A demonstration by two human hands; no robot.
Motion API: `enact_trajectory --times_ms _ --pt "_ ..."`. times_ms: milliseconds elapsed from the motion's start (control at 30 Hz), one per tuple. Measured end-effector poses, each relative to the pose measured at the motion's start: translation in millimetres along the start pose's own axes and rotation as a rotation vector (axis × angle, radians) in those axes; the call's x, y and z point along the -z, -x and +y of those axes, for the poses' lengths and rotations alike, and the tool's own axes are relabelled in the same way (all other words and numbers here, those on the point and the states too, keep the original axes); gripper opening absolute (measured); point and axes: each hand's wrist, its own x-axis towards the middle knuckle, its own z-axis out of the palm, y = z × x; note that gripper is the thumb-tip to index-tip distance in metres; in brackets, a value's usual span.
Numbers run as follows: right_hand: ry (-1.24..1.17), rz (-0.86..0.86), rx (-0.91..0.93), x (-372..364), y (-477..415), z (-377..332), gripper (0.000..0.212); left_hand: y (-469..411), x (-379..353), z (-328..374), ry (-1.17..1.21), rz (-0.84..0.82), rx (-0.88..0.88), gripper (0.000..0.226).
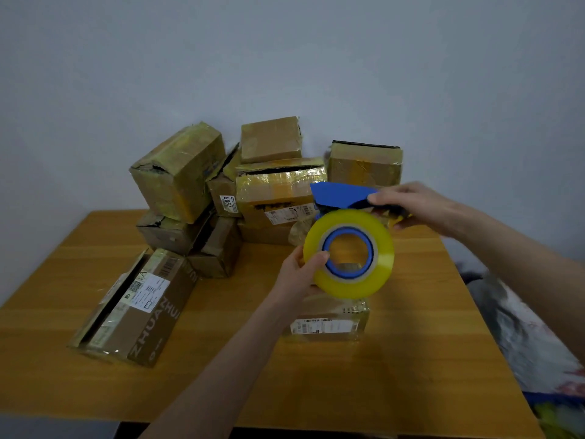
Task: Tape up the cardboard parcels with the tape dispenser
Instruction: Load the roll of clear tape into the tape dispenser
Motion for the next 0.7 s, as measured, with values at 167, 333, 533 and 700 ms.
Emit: enact_trajectory --times_ms 167,333,533,700 --pt "0.028 -0.072 -0.012 13.1 -5.0 -5.4 0.033 8.0 7.0 -12.2 0.009 -0.024 0.045 0.022" --pt "-0.034 0.005 -0.028 7.0 -9.7 -6.7 0.026 1.0 9.6 -0.7 -0.081 0.024 -0.03 0.016" --pt "-0.068 0.089 0.029 6.1 -7.5 -8.1 0.021 -1.2 5.8 6.9 -0.096 0.038 -0.105 0.021" --pt "-0.136 0.167 0.031 -4.3 -6.8 0.3 0.024 -4.3 2.2 12.0 -0.036 0.017 -0.085 0.043"
